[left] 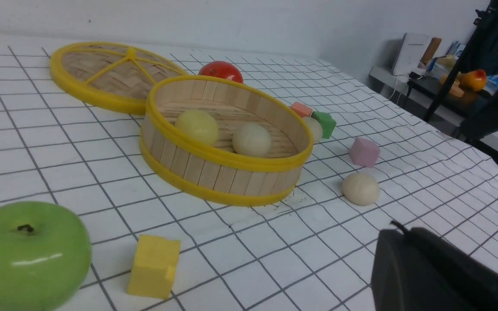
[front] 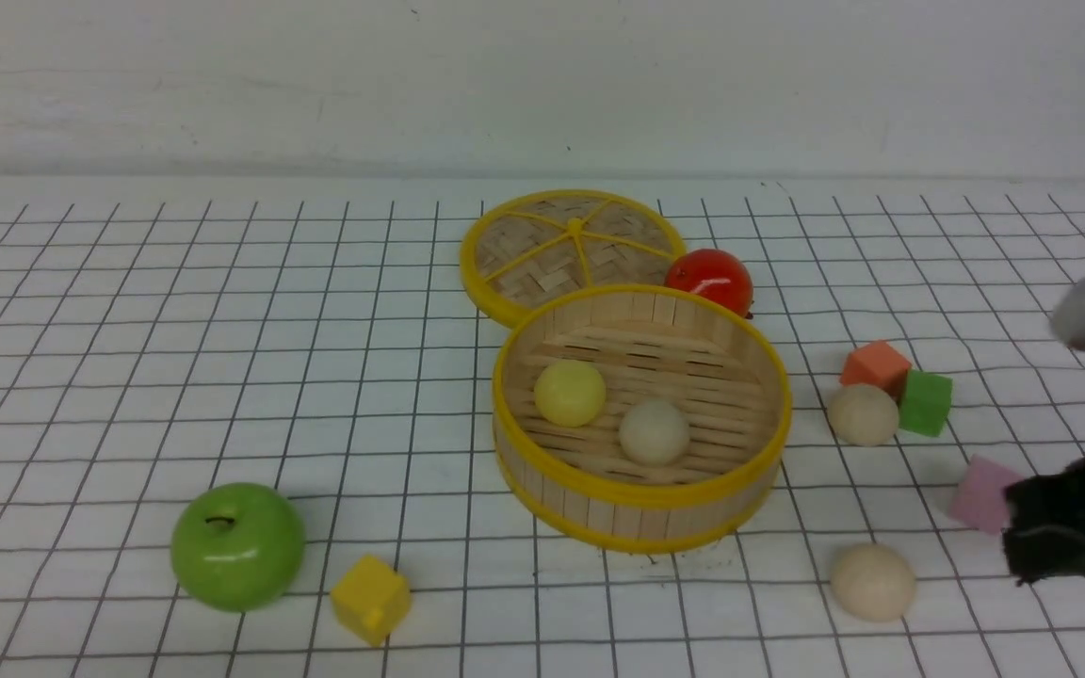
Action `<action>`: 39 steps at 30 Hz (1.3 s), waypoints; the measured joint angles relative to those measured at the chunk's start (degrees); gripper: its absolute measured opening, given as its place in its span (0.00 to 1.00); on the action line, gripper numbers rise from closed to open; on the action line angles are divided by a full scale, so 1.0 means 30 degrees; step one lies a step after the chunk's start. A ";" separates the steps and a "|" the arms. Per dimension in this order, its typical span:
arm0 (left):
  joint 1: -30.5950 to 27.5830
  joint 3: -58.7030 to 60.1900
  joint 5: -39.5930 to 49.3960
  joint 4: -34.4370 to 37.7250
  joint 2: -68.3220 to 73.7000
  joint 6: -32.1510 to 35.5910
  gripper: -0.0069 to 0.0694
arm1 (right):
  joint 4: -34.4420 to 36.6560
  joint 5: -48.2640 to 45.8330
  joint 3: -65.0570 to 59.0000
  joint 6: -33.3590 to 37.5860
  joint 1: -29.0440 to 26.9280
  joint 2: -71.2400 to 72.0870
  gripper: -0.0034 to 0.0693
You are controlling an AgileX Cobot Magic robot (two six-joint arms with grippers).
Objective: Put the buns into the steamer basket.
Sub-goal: Use the right arm to grab a steamed stuffed bun
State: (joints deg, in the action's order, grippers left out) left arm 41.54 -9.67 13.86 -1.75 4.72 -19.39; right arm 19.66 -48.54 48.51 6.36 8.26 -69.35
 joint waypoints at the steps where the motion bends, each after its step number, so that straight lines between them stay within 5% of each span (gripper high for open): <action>1: 0.0000 0.0000 0.0000 0.0000 0.0000 0.0000 0.07 | -0.0358 0.0358 0.0177 -0.0262 0.0763 -0.1164 0.05; 6: 0.0000 0.0000 0.0064 0.0000 0.0000 0.0000 0.07 | -0.2219 0.1541 0.0875 -0.1594 0.2521 -0.3770 0.12; 12: 0.0000 0.0000 0.0122 0.0000 0.0000 0.0000 0.07 | -0.5152 0.3048 0.1885 -0.4500 0.3106 -0.5898 0.42; 16: 0.0000 0.0000 0.0128 -0.0014 0.0000 0.0000 0.07 | -0.5814 0.3373 0.2154 -0.5619 0.3106 -0.6800 0.50; 34: 0.0000 0.0016 0.0145 -0.0020 0.0000 0.0000 0.08 | -0.5872 0.4929 0.2161 -0.6047 0.3106 -0.9077 0.39; 39: 0.0000 0.0016 0.0145 -0.0020 0.0000 0.0000 0.09 | -0.5890 0.4949 0.2186 -0.6047 0.3106 -0.9117 0.24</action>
State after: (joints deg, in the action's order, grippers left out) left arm 41.54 -9.62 14.29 -1.81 4.72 -19.39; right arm 1.99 -33.69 55.07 -11.78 17.58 -96.70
